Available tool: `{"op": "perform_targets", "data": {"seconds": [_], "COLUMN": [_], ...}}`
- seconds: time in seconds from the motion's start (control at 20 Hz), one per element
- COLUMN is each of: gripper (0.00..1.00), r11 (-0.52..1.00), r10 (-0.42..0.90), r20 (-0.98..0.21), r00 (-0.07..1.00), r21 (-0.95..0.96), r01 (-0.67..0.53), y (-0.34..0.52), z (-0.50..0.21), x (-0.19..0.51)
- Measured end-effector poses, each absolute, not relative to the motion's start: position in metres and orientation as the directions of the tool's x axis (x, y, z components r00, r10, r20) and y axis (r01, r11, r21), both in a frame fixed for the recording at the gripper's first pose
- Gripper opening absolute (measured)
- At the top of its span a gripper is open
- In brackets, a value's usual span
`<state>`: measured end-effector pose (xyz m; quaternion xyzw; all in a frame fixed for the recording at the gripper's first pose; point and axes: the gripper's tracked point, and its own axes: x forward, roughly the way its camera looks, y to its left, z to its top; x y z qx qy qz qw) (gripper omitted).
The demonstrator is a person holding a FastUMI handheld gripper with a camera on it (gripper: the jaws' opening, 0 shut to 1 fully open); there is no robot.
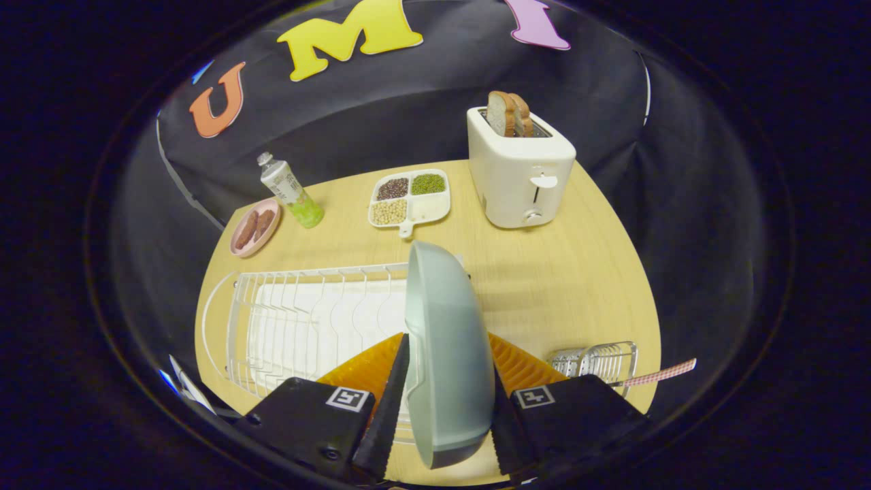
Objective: Take the plate from the dish rack, then take the spoon from the basket and place it into the plate.
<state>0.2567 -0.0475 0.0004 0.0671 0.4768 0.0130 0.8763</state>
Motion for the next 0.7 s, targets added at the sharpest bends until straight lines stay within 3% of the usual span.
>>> {"op": "perform_targets", "data": {"seconds": [0.1, 0.25, 0.7], "gripper": [0.59, 0.42, 0.37], "r11": [0.992, 0.991, 0.973], "r10": [0.048, 0.02, -0.219], "r20": [-0.84, -0.855, -0.799], "r00": [0.54, 0.517, 0.561], "r21": [0.102, 0.084, -0.139], "r01": [0.071, 0.101, 0.183], "y": [-0.049, -0.044, -0.055], "z": [0.002, 0.002, 0.034], "x": [0.254, 0.244, 0.241]}}
